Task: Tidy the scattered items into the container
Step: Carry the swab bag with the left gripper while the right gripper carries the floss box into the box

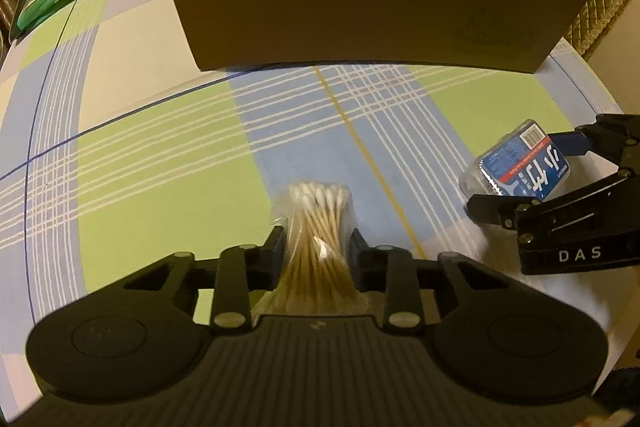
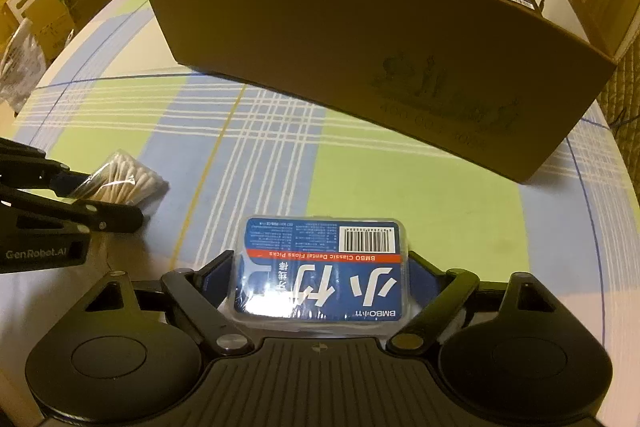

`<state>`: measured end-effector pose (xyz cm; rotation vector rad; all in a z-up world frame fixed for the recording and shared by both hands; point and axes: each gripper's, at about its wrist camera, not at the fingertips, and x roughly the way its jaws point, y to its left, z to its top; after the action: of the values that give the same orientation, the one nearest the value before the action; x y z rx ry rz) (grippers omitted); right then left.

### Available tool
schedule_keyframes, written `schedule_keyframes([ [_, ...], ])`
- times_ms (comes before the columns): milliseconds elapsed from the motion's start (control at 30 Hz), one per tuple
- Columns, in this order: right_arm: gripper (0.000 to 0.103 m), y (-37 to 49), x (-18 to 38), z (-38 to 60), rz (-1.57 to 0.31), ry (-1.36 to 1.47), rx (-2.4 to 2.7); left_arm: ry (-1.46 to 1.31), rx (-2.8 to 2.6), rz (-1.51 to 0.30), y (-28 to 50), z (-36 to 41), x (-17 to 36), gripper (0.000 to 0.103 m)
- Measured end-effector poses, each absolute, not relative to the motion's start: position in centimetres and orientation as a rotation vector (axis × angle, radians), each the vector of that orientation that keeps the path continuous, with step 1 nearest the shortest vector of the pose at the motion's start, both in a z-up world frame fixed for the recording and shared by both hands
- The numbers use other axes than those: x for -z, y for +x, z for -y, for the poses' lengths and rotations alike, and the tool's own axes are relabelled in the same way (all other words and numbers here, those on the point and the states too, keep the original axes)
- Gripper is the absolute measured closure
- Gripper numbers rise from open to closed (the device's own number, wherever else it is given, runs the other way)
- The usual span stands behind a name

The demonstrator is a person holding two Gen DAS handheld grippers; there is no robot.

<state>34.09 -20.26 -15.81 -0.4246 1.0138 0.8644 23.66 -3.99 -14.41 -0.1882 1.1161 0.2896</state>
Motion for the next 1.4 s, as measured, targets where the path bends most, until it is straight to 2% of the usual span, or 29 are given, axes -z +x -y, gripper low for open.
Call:
schedule_keyframes([
  [367, 0.019, 33.7, 15.0, 20.7, -1.017, -0.414, -0.884, -0.251, -0.307, -1.11, 22.7, 2.8, 14.0, 0.081],
  [1400, 0.019, 34.6, 7.1, 20.4, -0.884, -0.306, -0.983, -0.235, -0.27, -0.909, 23.9, 3.4, 5.7, 0.081],
])
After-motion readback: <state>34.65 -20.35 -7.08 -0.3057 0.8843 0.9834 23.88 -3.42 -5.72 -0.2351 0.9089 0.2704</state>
